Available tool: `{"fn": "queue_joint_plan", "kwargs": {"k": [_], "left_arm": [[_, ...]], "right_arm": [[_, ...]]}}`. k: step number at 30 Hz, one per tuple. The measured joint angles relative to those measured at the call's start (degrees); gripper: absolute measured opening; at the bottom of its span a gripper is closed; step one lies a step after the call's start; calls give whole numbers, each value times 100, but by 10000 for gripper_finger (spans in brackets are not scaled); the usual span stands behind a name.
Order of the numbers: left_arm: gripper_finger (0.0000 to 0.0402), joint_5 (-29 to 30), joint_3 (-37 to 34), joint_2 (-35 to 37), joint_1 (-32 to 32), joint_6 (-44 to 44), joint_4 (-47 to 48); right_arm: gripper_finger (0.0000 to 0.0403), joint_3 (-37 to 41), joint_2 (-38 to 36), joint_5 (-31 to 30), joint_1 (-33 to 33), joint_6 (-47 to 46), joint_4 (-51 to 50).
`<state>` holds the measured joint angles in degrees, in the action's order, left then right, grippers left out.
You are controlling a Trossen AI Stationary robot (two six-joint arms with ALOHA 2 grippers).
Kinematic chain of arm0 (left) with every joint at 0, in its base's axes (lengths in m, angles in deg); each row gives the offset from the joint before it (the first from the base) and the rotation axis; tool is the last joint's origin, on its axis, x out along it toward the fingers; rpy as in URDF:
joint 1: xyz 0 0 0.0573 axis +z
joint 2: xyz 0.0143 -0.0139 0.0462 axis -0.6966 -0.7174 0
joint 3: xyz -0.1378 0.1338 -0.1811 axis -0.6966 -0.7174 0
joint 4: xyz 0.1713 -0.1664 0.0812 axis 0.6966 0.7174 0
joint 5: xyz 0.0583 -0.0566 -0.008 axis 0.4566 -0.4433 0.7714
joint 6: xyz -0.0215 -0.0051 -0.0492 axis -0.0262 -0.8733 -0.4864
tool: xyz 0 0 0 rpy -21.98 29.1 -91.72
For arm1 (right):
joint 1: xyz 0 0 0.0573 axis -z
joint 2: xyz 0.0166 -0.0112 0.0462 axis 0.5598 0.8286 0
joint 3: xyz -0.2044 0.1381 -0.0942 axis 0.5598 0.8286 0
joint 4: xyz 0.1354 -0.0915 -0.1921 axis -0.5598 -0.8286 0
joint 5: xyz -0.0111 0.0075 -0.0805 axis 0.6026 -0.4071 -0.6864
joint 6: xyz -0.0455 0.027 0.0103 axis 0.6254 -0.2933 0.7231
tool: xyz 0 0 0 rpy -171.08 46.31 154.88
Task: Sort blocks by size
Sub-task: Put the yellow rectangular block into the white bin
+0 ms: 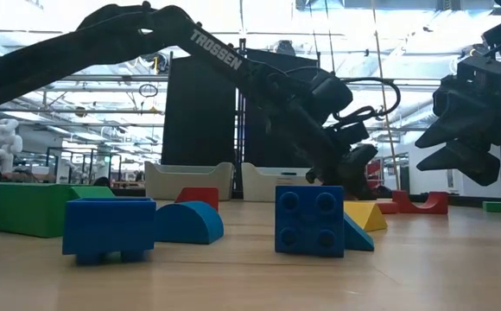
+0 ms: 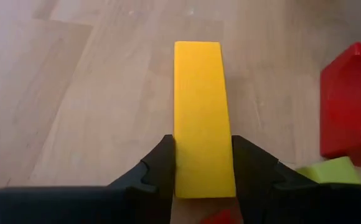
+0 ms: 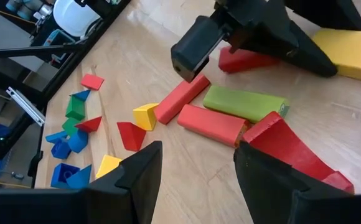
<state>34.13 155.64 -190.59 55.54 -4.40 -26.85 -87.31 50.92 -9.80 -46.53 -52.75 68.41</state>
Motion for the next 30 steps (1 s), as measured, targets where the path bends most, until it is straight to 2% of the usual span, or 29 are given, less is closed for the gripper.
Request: {"fn": "queue_joint_plan", "kwargs": {"k": [3,10,20,25,30], "left_arm": [[117,4,-5,8,-63,-63,38],[117,7,9,212,-117,-888,348],[117,205,664,744,-114,-843,1068],[117,769,837,1010,24,-700,1449],[117,1233,876,1356,496,-733,2137]], "right_arm": [[194,0,0,0,0,-13,2],[194,0,0,2,0,-29,13],[194,2,0,133,0,131,371],[194,2,2,130,0,161,352],[194,2,4,109,0,216,347]]}}
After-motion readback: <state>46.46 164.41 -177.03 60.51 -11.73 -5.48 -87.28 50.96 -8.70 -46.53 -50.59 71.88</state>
